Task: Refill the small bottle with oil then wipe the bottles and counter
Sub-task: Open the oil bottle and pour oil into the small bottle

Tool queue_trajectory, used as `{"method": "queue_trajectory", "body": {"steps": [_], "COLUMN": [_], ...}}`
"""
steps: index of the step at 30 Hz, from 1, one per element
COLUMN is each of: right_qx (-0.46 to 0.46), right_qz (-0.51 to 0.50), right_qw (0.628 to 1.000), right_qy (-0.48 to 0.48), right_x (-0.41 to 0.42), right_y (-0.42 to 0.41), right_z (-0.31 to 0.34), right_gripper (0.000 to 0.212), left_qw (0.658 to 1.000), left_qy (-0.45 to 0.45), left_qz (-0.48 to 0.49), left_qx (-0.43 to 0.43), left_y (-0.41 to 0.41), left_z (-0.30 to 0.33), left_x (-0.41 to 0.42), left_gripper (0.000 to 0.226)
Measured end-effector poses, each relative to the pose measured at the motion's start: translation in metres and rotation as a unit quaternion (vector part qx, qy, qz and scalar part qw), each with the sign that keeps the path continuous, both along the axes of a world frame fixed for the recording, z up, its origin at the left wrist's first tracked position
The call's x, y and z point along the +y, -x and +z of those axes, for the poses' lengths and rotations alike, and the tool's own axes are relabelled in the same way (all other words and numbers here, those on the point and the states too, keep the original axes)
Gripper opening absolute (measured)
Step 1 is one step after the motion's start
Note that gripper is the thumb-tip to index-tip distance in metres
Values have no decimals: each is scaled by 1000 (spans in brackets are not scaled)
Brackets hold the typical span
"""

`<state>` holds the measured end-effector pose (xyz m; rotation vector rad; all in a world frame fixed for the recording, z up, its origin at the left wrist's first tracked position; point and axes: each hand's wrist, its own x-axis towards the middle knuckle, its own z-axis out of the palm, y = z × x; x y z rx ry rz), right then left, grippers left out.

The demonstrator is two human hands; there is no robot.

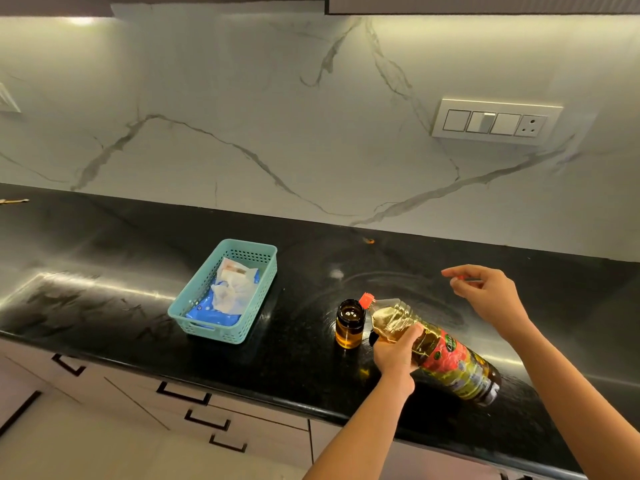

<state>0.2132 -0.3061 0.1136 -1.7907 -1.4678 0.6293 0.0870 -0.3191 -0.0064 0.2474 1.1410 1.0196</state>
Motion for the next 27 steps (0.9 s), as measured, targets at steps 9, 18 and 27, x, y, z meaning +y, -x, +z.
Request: {"method": "queue_trajectory", "body": {"steps": [9, 18, 27], "right_qx": [0, 0, 4], "right_qz": [-4, -9, -11], "right_qw": [1000, 1000, 1000], "right_qy": [12, 18, 23], "right_x": [0, -1, -2], "right_y": [1, 3, 6], "right_z": [-4, -3, -2], "right_gripper": [17, 18, 18], "left_qw": [1000, 999, 998], "left_qy": [17, 21, 28], "left_qz": [-3, 1, 16], "left_qx": [-21, -36, -51], "left_y": [0, -1, -3], "left_z": [1, 4, 6], "left_x": [-2, -3, -1], "left_gripper": [54, 68, 69]}}
